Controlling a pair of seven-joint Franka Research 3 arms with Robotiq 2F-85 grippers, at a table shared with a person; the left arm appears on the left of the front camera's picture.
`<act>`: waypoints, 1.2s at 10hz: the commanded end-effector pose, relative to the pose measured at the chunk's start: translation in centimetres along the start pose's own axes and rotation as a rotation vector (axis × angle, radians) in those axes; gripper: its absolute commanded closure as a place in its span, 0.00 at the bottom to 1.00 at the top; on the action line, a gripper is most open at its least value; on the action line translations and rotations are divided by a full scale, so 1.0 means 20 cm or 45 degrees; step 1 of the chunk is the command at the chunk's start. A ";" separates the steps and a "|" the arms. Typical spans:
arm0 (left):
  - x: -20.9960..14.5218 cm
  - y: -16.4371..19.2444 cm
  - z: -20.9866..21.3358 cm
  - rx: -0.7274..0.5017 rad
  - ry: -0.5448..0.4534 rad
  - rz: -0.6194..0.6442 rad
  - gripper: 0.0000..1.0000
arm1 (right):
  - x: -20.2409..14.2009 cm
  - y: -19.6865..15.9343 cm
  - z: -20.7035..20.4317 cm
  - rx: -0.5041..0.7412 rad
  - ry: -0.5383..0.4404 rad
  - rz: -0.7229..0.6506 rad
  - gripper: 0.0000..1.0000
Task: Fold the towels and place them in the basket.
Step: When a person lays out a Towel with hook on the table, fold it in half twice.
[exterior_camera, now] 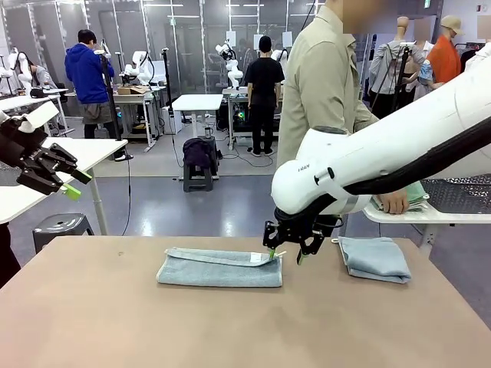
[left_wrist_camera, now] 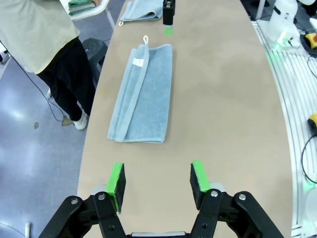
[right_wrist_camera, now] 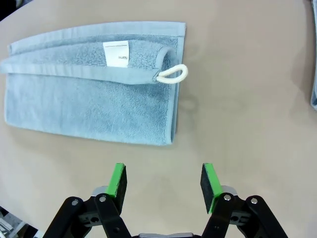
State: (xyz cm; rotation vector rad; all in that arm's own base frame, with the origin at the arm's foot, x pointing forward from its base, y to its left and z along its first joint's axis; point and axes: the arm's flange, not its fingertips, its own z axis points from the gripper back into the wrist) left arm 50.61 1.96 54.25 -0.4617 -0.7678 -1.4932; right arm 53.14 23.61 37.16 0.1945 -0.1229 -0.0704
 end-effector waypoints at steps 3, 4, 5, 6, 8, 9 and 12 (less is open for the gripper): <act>0.00 0.00 0.01 -0.005 0.016 -0.009 0.33 | 0.05 0.00 -0.12 -0.058 -0.112 -0.016 0.24; 0.00 0.00 0.01 -0.005 0.016 -0.009 0.33 | 0.06 0.00 -0.14 -0.056 -0.144 -0.018 0.24; 0.00 0.00 0.01 -0.005 0.016 -0.009 0.33 | 0.07 0.01 -0.18 -0.040 -0.152 -0.041 0.24; 0.00 0.00 0.01 -0.005 0.016 -0.009 0.33 | 0.08 0.02 -0.21 -0.037 -0.161 -0.058 0.24; 0.00 0.00 0.01 -0.005 0.016 -0.009 0.33 | 0.10 0.03 -0.27 -0.038 -0.182 -0.082 0.24; 0.00 0.00 0.01 -0.005 0.016 -0.009 0.33 | 0.10 0.02 -0.29 -0.040 -0.202 -0.100 0.24; 0.00 0.00 0.01 -0.005 0.016 -0.009 0.33 | 0.09 0.03 -0.32 -0.022 -0.228 -0.151 0.24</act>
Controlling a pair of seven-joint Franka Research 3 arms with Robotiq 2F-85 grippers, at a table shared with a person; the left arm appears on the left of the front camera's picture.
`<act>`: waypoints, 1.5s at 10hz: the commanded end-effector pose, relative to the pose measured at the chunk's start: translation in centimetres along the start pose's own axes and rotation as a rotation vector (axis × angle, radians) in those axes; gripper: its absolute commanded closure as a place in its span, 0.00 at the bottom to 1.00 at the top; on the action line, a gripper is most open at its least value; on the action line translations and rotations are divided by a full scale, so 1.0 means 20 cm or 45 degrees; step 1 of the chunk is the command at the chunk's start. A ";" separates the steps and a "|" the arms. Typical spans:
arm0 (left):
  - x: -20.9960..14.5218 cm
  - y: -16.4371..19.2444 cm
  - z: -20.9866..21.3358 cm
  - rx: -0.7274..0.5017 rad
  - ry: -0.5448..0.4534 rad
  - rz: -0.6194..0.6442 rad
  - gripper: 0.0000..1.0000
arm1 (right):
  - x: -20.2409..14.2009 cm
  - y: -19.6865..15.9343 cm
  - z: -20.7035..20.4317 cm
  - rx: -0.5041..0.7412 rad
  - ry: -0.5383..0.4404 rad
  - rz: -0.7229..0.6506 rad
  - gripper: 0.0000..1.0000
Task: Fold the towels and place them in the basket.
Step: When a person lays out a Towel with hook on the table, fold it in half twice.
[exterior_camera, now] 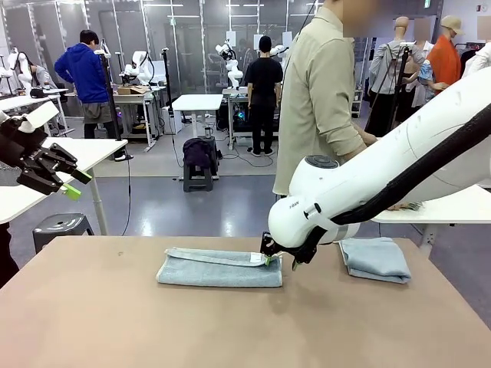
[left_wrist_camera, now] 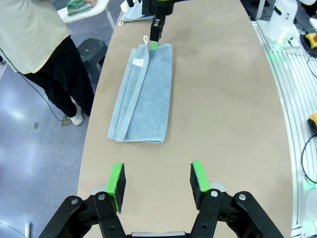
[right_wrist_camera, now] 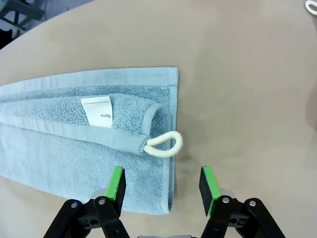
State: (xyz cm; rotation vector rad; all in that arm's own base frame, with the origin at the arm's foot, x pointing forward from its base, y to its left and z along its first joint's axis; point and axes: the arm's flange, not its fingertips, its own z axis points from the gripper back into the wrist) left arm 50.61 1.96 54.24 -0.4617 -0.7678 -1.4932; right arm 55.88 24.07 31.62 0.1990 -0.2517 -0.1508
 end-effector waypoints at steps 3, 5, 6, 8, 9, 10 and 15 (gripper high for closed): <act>0.00 0.00 0.01 -0.005 0.016 -0.009 0.33 | -0.02 0.05 -0.07 -0.058 -0.042 -0.060 0.24; 0.00 0.00 0.01 -0.005 0.016 -0.009 0.33 | -0.02 0.06 -0.08 -0.082 -0.042 -0.062 0.24; 0.00 0.00 0.01 -0.005 0.016 -0.009 0.33 | -0.02 0.06 -0.09 -0.083 -0.036 -0.054 0.24; 0.00 0.00 0.01 -0.005 0.016 -0.009 0.33 | -0.02 0.07 -0.10 -0.110 -0.038 -0.047 0.42; 0.00 0.00 0.01 -0.005 0.016 -0.009 0.33 | -0.01 0.07 -0.11 -0.112 -0.035 -0.053 0.42; 0.00 0.00 0.01 -0.005 0.016 -0.009 0.33 | -0.01 0.07 -0.12 -0.126 -0.040 -0.054 0.42; 0.00 0.00 0.01 -0.005 0.016 -0.009 0.33 | -0.01 0.07 -0.14 -0.130 -0.037 -0.051 0.61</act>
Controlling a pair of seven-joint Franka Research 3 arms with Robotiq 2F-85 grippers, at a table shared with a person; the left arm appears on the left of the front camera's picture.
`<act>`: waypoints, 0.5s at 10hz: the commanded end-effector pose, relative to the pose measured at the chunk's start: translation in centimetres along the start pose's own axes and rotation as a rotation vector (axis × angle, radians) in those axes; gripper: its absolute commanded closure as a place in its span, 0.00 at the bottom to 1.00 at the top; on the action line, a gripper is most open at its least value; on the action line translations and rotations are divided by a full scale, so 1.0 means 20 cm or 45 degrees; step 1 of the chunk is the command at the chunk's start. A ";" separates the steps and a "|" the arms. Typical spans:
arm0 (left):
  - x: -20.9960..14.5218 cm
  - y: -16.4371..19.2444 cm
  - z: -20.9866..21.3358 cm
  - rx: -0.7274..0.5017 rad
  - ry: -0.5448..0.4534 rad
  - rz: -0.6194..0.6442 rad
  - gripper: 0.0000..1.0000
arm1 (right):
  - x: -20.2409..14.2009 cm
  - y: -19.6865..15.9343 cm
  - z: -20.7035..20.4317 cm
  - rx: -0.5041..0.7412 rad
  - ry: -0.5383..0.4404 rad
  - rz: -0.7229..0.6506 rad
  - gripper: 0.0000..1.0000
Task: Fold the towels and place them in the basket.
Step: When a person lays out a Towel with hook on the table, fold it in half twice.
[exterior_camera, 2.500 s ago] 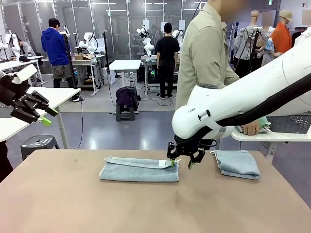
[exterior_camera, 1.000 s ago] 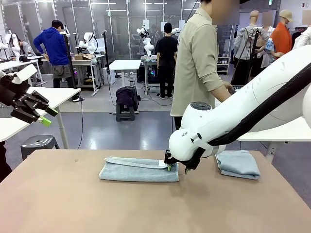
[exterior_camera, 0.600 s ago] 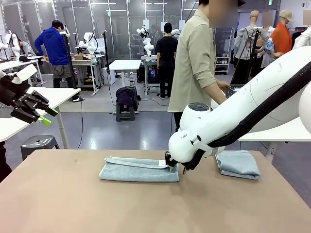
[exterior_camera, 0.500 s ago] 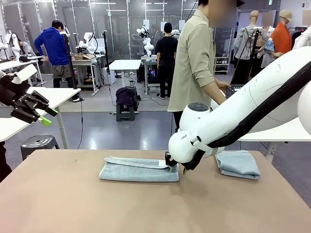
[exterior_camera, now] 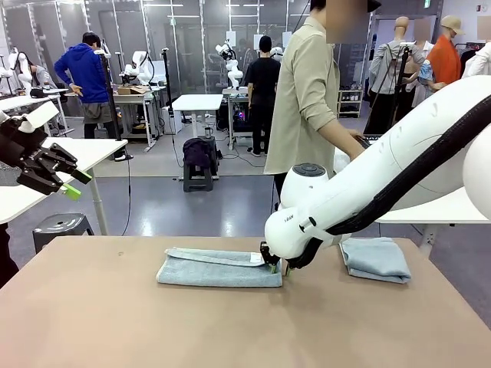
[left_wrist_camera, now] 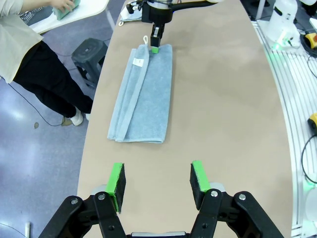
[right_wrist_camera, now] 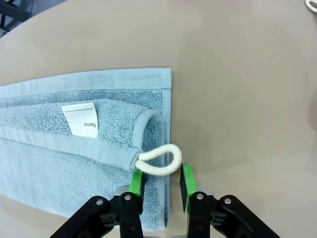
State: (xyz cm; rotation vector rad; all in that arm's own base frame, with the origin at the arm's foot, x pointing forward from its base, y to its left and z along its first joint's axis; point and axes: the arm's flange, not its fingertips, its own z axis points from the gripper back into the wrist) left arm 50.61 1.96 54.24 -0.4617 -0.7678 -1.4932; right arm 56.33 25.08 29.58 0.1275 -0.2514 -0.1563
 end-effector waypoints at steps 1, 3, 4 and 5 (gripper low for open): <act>0.00 0.00 0.01 -0.005 0.016 -0.009 0.33 | 0.00 0.05 -0.03 -0.038 -0.027 -0.055 0.61; 0.00 0.00 0.01 -0.005 0.016 -0.009 0.33 | 0.01 0.05 -0.05 -0.037 -0.014 -0.055 0.61; 0.00 0.00 0.01 -0.005 0.016 -0.009 0.33 | 0.01 0.06 -0.05 -0.038 -0.009 -0.050 0.61; 0.00 0.00 0.01 -0.005 0.016 -0.009 0.33 | 0.01 0.06 -0.05 -0.044 -0.011 -0.027 0.64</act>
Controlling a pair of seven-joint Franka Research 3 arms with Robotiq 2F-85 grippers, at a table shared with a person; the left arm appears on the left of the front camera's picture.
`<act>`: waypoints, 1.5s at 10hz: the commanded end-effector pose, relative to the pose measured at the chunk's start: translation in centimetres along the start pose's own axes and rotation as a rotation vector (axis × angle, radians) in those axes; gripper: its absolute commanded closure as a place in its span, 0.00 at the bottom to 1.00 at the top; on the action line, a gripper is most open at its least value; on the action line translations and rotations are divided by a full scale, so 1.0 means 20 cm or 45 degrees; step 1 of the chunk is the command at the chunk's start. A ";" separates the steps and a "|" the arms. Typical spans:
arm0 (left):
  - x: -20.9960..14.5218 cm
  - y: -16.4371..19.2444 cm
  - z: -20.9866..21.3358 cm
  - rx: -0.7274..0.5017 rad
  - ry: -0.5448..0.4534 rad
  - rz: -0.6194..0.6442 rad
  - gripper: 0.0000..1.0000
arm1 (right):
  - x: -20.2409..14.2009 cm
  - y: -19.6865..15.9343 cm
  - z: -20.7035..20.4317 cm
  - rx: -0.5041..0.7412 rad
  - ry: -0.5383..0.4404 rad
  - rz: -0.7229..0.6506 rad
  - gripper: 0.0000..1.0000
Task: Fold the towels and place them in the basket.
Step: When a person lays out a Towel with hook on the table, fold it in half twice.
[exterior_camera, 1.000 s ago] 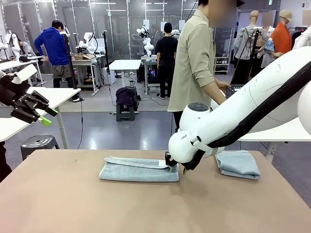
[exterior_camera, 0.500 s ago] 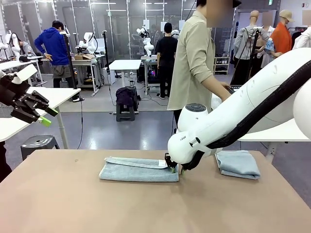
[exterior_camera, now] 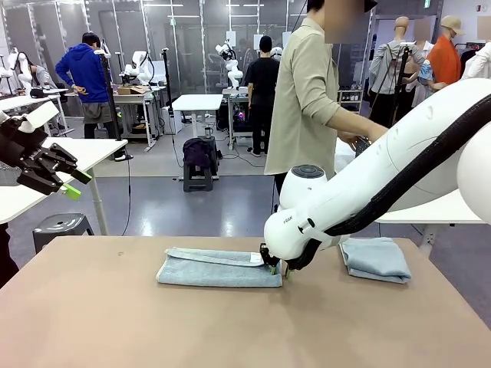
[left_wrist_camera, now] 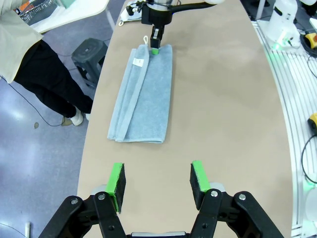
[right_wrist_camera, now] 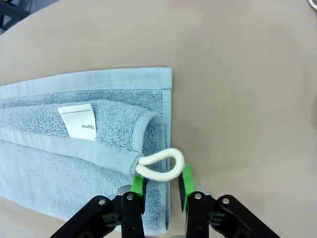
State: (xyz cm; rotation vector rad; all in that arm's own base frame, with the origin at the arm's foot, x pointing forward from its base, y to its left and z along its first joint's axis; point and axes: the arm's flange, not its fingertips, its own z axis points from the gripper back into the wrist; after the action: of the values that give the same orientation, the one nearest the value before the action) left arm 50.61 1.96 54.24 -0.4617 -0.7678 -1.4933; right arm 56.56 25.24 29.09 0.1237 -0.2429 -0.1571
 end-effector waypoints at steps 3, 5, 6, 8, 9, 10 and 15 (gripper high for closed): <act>0.00 0.00 0.01 -0.005 0.016 -0.009 0.33 | 0.01 0.06 -0.02 -0.040 -0.023 -0.046 1.00; 0.00 0.00 0.01 -0.005 0.016 -0.009 0.33 | 0.02 0.05 -0.02 -0.048 -0.019 -0.059 1.00; 0.00 0.00 0.01 -0.005 0.016 -0.009 0.33 | 0.02 0.05 -0.02 -0.050 -0.019 -0.059 1.00; 0.00 0.00 0.01 -0.005 0.016 -0.009 0.33 | 0.02 0.06 -0.03 -0.068 -0.016 -0.060 1.00; 0.00 0.00 0.01 -0.005 0.016 -0.009 0.33 | 0.02 0.06 -0.04 -0.074 -0.014 -0.056 1.00; 0.00 0.00 0.01 -0.005 0.016 -0.009 0.33 | 0.04 0.06 -0.04 -0.088 0.022 -0.008 1.00; 0.00 0.00 0.01 -0.005 0.016 -0.009 0.33 | 0.03 0.03 0.00 -0.025 0.023 0.003 1.00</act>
State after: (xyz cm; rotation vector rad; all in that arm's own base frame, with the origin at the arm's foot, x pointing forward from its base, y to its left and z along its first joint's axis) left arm 50.61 1.96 54.24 -0.4617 -0.7677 -1.4933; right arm 57.25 25.87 29.50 0.0976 -0.2073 -0.1531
